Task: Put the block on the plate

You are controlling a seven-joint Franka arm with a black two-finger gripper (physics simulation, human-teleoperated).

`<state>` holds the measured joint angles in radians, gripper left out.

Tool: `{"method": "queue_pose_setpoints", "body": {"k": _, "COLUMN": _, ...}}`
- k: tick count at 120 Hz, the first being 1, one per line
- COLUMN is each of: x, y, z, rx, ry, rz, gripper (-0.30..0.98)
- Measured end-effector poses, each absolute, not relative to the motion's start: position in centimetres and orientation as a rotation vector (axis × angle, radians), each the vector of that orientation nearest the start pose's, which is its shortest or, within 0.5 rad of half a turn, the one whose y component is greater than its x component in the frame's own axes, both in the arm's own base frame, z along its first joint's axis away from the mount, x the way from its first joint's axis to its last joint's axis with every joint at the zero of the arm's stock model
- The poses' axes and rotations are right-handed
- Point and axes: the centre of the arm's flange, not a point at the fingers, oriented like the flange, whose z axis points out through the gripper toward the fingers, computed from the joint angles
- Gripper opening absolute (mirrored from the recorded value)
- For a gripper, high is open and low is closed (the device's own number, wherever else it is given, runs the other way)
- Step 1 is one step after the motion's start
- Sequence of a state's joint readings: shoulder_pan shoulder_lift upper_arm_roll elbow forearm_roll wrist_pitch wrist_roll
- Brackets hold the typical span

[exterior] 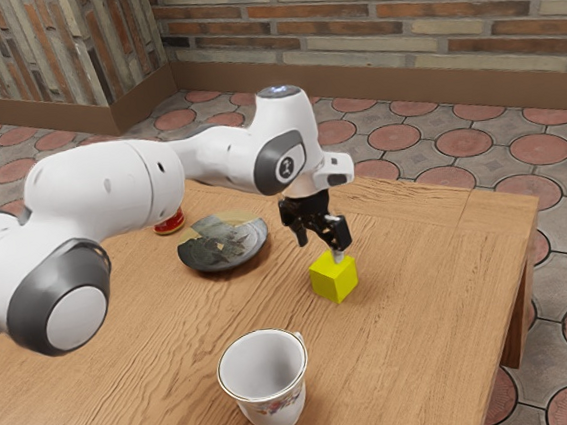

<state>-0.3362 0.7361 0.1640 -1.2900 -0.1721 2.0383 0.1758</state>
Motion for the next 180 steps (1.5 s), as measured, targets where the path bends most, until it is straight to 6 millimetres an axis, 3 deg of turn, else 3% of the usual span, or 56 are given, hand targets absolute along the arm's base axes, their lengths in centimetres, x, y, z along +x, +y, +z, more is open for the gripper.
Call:
{"method": "queue_pose_setpoints", "body": {"k": 43, "x": 72.8, "y": -17.6, "z": 27.1, "rx": -3.168, "ry": 0.312, "rz": -0.03, "gripper": 0.69}}
{"method": "queue_pose_setpoints", "body": {"k": 67, "x": 72.7, "y": -18.0, "z": 25.6, "rx": -3.172, "ry": 0.252, "rz": -0.015, "gripper": 0.68}}
{"method": "queue_pose_setpoints", "body": {"k": 85, "x": 72.7, "y": -18.3, "z": 26.1, "rx": -3.171, "ry": 0.223, "rz": -0.027, "gripper": 0.38}}
{"method": "queue_pose_setpoints", "body": {"k": 101, "x": 72.7, "y": -18.3, "z": 27.1, "rx": -3.172, "ry": 0.196, "rz": -0.044, "gripper": 0.37}}
{"method": "queue_pose_setpoints", "body": {"k": 113, "x": 72.3, "y": -17.6, "z": 29.8, "rx": -3.184, "ry": 0.164, "rz": -0.054, "gripper": 0.36}}
{"method": "queue_pose_setpoints", "body": {"k": 125, "x": 70.8, "y": -15.2, "z": 31.9, "rx": -3.192, "ry": 0.103, "rz": -0.014, "gripper": 0.36}}
{"method": "queue_pose_setpoints", "body": {"k": 141, "x": 70.2, "y": -9.4, "z": 33.8, "rx": -3.195, "ry": -0.011, "rz": 0.012, "gripper": 0.35}}
{"method": "queue_pose_setpoints", "body": {"k": 166, "x": 71.1, "y": 0.8, "z": 37.3, "rx": -3.155, "ry": -0.157, "rz": -0.041, "gripper": 0.35}}
{"method": "queue_pose_setpoints", "body": {"k": 180, "x": 72.6, "y": 5.1, "z": 36.6, "rx": -3.139, "ry": -0.198, "rz": -0.056, "gripper": 0.35}}
